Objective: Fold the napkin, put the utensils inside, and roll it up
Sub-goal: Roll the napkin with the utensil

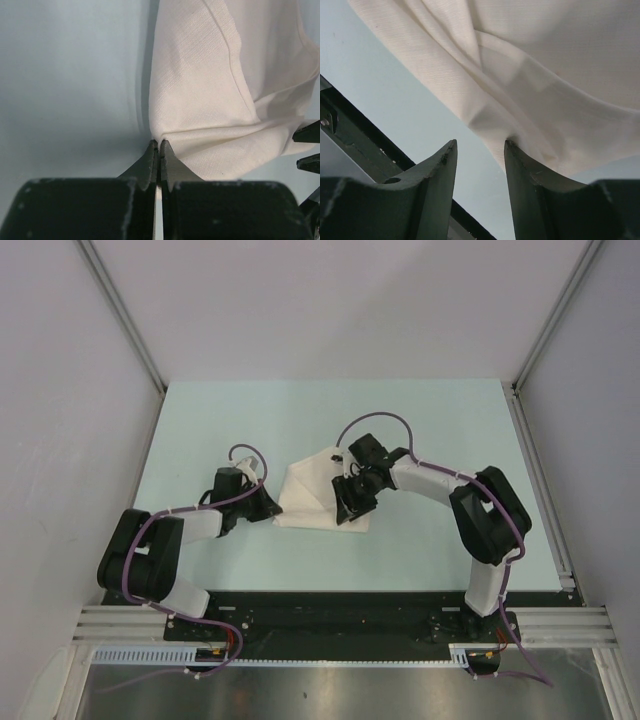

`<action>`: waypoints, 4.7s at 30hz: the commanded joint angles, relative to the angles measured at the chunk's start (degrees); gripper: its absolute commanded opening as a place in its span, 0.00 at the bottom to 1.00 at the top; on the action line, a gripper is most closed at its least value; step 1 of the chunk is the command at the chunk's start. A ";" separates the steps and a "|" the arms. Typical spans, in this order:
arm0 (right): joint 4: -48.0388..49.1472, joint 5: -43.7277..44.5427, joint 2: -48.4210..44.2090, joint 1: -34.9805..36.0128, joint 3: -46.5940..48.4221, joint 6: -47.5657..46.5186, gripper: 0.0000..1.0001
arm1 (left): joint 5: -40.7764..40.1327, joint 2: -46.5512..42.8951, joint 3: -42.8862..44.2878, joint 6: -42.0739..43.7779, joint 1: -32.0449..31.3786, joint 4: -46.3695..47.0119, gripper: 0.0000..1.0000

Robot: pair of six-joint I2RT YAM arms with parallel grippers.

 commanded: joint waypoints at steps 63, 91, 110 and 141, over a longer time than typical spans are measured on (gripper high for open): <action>16.58 27.94 -4.26 17.91 0.07 -19.97 0.64 | -0.01 6.64 12.92 3.18 -0.98 -22.88 0.00; 19.69 26.18 6.99 16.77 -2.05 -22.26 0.62 | 2.45 9.89 17.06 4.06 -0.98 -24.99 0.00; 21.00 31.54 3.65 21.08 -0.02 -27.27 0.68 | 2.89 9.89 17.15 4.15 -0.98 -24.99 0.00; 19.17 19.08 8.13 16.60 2.44 -25.34 0.51 | 3.33 9.37 16.88 3.71 -0.98 -24.20 0.00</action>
